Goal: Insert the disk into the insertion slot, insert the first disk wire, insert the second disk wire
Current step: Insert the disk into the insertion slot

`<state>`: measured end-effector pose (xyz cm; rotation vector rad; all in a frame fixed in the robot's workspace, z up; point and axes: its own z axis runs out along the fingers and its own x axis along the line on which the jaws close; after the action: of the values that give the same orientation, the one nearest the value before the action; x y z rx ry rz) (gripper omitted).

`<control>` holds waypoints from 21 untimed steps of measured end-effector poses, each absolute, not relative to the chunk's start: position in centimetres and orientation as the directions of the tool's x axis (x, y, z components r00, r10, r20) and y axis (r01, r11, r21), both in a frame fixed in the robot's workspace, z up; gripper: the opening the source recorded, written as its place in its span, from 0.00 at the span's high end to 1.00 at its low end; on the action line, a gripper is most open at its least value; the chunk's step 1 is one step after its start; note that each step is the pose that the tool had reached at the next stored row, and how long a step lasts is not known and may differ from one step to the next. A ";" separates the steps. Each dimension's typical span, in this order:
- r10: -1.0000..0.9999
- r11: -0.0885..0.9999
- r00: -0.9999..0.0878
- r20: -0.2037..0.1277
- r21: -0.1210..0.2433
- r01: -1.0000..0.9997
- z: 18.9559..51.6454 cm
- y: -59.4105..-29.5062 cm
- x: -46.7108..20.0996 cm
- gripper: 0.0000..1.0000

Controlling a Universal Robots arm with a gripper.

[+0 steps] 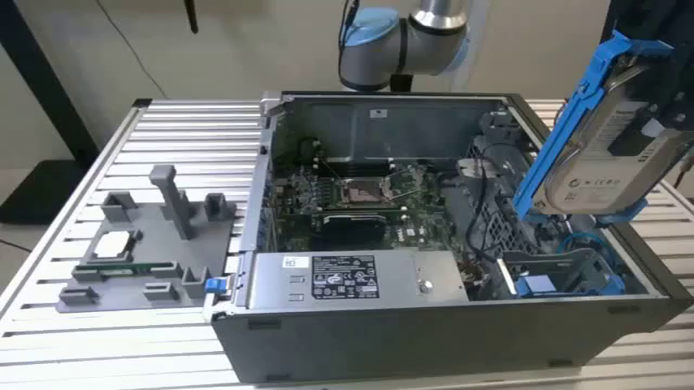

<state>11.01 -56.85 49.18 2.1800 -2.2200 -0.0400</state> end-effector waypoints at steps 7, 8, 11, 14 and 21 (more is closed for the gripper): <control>-1.000 0.018 -0.018 0.003 0.039 -0.999 49.2 -56.8 11.0 1.00; -1.000 0.018 -0.018 0.003 0.039 -0.999 49.2 -56.9 11.0 1.00; -1.000 0.018 -0.018 0.003 0.039 -0.999 49.1 -56.8 11.1 1.00; -1.000 0.019 -0.019 0.003 0.039 -0.999 48.8 -56.8 11.2 1.00; -1.000 0.019 -0.019 0.003 0.039 -0.999 48.1 -56.9 11.7 1.00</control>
<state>11.73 -56.85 48.07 2.1790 -2.2217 -0.0407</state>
